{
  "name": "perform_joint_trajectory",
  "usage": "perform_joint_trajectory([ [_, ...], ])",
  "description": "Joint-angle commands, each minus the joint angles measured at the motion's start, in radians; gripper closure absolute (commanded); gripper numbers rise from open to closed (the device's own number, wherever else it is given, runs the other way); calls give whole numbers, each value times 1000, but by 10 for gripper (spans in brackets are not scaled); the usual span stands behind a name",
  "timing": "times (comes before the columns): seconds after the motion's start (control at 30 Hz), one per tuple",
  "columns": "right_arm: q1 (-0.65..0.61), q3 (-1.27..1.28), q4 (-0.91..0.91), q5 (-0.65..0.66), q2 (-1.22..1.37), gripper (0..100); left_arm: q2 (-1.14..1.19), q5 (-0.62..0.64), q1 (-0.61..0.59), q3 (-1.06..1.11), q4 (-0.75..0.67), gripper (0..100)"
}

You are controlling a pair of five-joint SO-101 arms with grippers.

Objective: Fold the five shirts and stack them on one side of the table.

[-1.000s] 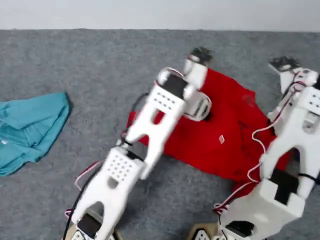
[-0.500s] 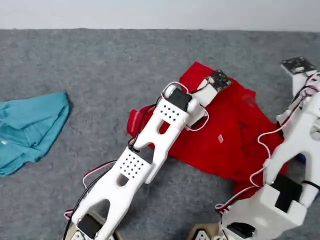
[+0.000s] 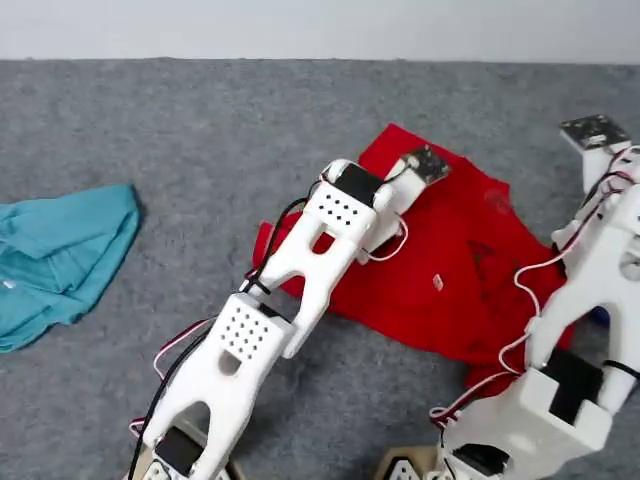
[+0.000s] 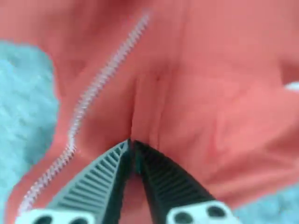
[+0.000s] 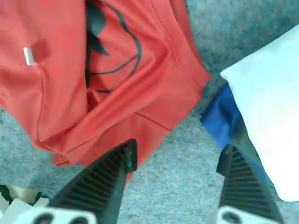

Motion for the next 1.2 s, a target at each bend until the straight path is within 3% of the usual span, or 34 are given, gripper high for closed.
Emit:
perform_joint_trajectory([
  [0.0, 5, -3, 24, 8, -45, 711, -161, -3, -6, 105, -2, 987],
  [0.1, 4, -3, 25, 5, -45, 711, -199, 74, -17, 64, -40, 942],
  [0.23, 7, -3, 33, 6, -45, 711, -195, 226, -23, 15, 34, 729],
  [0.3, 10, -3, 33, 9, -45, 711, -192, 259, -25, 68, 34, 672],
  [0.6, 10, -3, 35, 9, -51, 711, -183, 158, -25, 285, 32, 749],
  [0.8, 10, -3, 35, 5, -47, 711, -192, 48, -21, 280, 32, 996],
  [1.17, 10, -3, 35, 9, -47, 711, -270, 35, -141, 329, 35, 988],
])
